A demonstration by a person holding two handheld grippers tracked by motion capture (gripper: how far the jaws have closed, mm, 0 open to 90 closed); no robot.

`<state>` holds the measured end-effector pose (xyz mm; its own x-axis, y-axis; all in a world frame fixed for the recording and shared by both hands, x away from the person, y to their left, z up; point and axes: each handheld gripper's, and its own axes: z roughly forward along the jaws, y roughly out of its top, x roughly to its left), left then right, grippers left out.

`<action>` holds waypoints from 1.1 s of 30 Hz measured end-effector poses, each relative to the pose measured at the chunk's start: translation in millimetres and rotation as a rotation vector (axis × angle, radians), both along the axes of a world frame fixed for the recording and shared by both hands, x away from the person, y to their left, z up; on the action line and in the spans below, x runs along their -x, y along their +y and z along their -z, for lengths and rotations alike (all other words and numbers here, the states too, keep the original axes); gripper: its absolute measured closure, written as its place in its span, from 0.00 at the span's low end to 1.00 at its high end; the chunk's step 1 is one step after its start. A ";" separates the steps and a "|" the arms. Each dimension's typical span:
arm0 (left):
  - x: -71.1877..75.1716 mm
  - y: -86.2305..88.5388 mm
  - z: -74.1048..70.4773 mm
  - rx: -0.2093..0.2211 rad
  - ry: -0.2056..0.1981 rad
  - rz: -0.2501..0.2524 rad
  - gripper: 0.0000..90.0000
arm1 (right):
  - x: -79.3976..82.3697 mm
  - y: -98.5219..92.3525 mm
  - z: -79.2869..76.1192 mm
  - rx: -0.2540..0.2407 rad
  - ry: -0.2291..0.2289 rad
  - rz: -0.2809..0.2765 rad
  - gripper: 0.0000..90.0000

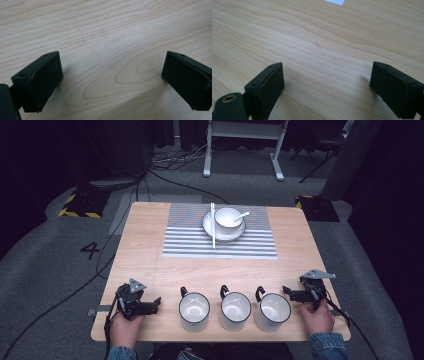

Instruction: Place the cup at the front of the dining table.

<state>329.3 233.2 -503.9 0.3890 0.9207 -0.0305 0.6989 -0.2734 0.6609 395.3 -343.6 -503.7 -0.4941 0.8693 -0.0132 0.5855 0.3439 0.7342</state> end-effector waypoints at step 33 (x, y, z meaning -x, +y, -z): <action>-0.6 -12.8 -25.3 0.008 -0.076 0.028 0.08 | 0.2 -0.2 0.2 -0.001 -0.001 -0.005 0.13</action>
